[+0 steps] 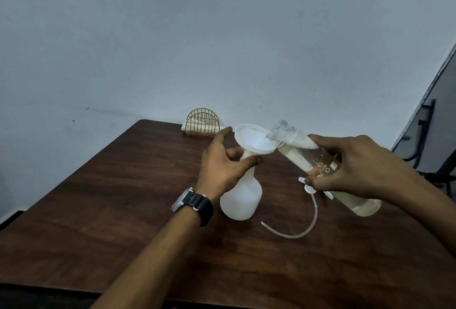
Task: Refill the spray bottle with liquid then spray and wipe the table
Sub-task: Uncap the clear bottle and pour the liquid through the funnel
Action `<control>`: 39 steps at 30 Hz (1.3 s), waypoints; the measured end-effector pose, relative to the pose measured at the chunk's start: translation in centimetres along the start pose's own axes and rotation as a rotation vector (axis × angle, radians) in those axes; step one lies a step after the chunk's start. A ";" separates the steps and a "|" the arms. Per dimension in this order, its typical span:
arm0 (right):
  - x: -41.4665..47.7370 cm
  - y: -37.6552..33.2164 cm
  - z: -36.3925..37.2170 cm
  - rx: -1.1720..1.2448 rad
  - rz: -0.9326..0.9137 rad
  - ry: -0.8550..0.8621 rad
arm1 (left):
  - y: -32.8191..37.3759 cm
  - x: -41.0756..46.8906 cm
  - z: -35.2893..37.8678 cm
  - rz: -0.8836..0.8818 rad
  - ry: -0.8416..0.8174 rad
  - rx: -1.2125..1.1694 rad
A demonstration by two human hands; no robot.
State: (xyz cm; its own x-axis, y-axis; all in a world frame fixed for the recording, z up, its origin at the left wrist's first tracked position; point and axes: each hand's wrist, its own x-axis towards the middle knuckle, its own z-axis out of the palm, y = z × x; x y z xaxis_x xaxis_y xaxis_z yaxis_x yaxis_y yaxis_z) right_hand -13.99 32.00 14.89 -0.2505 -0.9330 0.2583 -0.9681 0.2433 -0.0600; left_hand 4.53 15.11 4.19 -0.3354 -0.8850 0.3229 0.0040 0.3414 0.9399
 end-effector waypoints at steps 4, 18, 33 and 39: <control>0.0 -0.1 -0.3 -0.006 -0.004 -0.002 | 0.3 -0.1 0.0 -0.002 0.008 -0.008; 0.2 -0.2 -0.7 -0.023 -0.009 0.000 | 0.2 0.1 0.0 0.016 -0.002 0.011; -0.2 -0.1 -1.2 -0.092 -0.051 0.017 | 0.2 -0.2 0.3 0.032 -0.009 0.002; -0.3 -0.2 -1.4 -0.084 -0.070 0.028 | 0.3 -0.2 0.1 0.038 -0.030 0.002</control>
State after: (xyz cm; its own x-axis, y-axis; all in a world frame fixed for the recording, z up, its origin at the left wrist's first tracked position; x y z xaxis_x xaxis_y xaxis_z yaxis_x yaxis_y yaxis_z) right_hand -13.72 32.57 16.17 -0.1810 -0.9410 0.2860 -0.9789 0.2004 0.0400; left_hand 4.52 15.46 4.38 -0.3633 -0.8616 0.3545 0.0151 0.3750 0.9269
